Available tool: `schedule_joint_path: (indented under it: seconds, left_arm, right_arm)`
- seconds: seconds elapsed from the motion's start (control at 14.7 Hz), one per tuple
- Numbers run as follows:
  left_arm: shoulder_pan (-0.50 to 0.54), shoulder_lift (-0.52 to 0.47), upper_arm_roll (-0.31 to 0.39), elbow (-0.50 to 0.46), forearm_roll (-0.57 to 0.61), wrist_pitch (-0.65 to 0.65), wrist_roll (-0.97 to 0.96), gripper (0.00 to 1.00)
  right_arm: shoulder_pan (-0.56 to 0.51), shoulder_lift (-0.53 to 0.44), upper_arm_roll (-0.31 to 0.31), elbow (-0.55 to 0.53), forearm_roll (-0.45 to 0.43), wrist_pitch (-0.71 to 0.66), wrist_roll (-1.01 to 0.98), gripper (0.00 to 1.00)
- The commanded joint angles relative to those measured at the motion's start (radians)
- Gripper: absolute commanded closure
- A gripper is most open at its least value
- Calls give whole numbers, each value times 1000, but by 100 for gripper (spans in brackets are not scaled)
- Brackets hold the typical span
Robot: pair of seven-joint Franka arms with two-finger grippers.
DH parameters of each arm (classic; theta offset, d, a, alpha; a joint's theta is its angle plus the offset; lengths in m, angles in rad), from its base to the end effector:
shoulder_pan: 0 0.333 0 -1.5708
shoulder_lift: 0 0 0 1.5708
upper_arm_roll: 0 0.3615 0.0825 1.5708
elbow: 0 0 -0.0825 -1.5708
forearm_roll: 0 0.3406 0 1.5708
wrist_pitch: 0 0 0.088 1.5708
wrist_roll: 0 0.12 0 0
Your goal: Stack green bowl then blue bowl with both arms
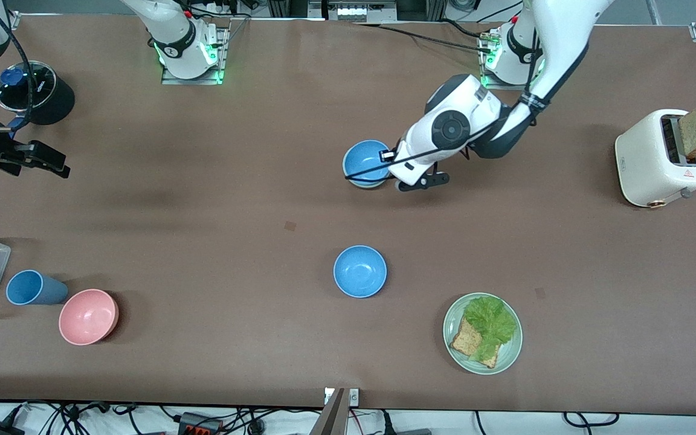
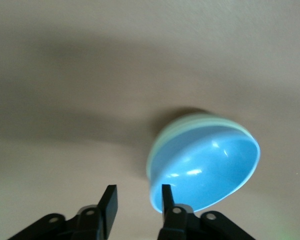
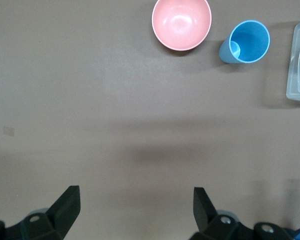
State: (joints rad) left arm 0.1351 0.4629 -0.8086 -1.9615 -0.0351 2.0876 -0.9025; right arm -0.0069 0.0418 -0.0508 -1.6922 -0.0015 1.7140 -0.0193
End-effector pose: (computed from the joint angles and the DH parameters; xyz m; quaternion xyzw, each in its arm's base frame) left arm 0.4644 -0.3262 0.3489 0.9699 0.1321 -0.1965 0.0572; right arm 0.5317 -0.0303 0.5951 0.9998 -0.0191 -0.0100 0.0014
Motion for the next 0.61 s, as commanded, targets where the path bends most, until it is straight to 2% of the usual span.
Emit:
schedule_joint_path:
  seconds: [0.0, 0.2, 0.41, 0.54]
  left_arm:
    - [49, -15, -6, 105, 32, -160, -6, 44]
    - [80, -15, -3, 229, 46, -318, 69, 28]
    - [164, -27, -14, 292, 47, -394, 141, 22]
    - [179, -39, -3, 328, 75, -437, 251, 20]
  right_arm:
    - [-15, -13, 13, 12, 0, -28, -10, 0]
    - [-15, -5, 14, 23, 3, -24, -8, 0]
    - [-15, -5, 14, 26, 5, -20, -4, 0]
    - [-15, -5, 14, 43, 3, -28, -4, 0]
